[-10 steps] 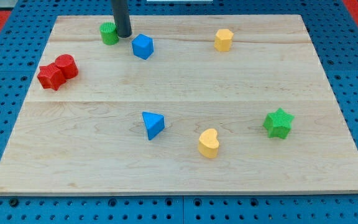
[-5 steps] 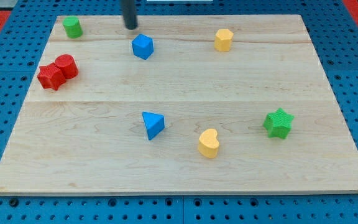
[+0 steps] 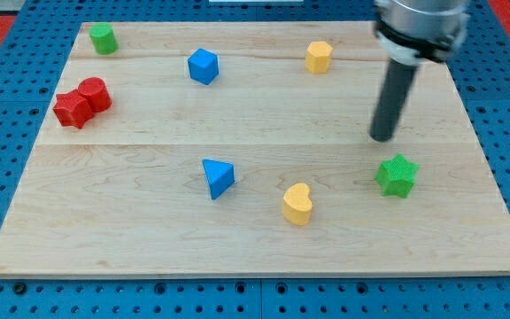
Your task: Slide the green star towards the center of the board
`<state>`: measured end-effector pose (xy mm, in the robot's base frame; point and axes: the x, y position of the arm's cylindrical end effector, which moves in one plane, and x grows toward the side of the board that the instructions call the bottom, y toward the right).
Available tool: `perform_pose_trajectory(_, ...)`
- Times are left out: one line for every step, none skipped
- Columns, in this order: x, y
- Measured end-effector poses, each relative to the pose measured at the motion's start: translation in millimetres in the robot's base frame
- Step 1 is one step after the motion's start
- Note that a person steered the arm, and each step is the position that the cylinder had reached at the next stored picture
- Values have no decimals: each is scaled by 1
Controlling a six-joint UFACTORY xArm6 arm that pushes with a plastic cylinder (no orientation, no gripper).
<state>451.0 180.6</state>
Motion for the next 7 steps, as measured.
perform_pose_trajectory(60, 49)
perform_pose_trajectory(100, 61)
perform_pose_trajectory(81, 55)
perform_pose_trajectory(73, 11)
perform_pose_trajectory(73, -4)
perform_pose_trajectory(59, 0)
perform_pose_trajectory(40, 1)
